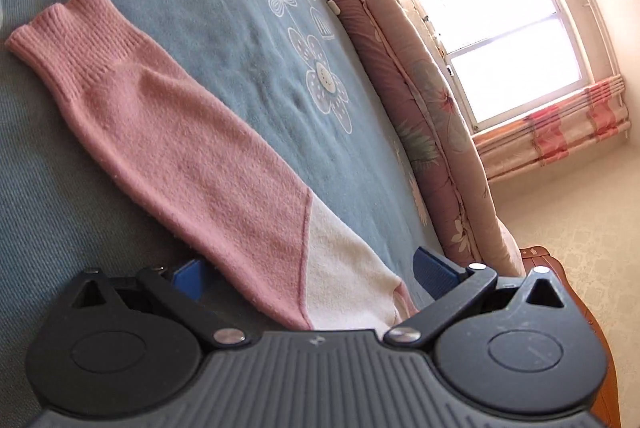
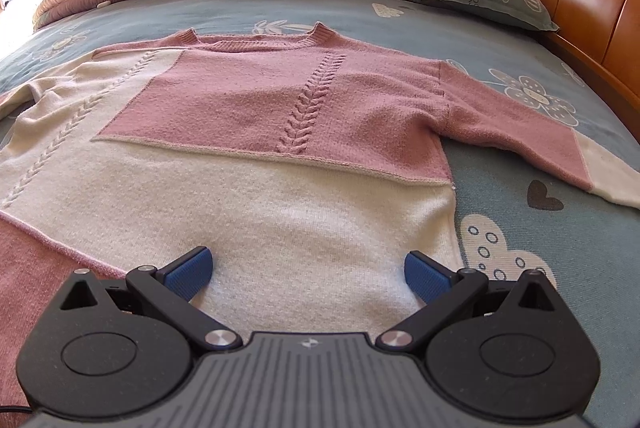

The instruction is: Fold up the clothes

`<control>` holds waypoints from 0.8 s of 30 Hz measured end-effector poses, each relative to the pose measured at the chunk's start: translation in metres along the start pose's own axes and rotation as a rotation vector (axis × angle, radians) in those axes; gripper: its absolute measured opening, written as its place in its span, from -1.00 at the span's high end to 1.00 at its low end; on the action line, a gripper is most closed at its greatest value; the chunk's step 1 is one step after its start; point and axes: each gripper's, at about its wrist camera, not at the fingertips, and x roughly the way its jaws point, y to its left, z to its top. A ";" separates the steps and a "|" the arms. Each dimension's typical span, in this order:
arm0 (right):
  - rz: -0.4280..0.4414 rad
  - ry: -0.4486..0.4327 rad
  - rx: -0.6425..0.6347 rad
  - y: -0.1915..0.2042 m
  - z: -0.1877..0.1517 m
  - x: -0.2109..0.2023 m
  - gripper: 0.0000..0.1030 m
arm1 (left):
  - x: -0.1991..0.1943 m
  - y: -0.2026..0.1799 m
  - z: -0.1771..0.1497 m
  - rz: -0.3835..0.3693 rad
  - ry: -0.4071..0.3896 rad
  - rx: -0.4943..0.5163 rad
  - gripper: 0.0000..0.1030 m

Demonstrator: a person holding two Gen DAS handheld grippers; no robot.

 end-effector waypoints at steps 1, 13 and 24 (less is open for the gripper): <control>0.001 -0.001 0.002 0.000 0.000 0.000 -1.00 | 0.002 0.001 0.004 0.002 -0.013 0.001 -0.99; 0.007 -0.011 0.014 -0.002 0.000 0.002 -1.00 | 0.003 0.039 0.032 0.030 -0.155 -0.031 0.10; 0.006 -0.020 0.020 -0.002 0.000 0.004 -1.00 | 0.008 0.020 0.061 0.226 -0.109 0.107 0.88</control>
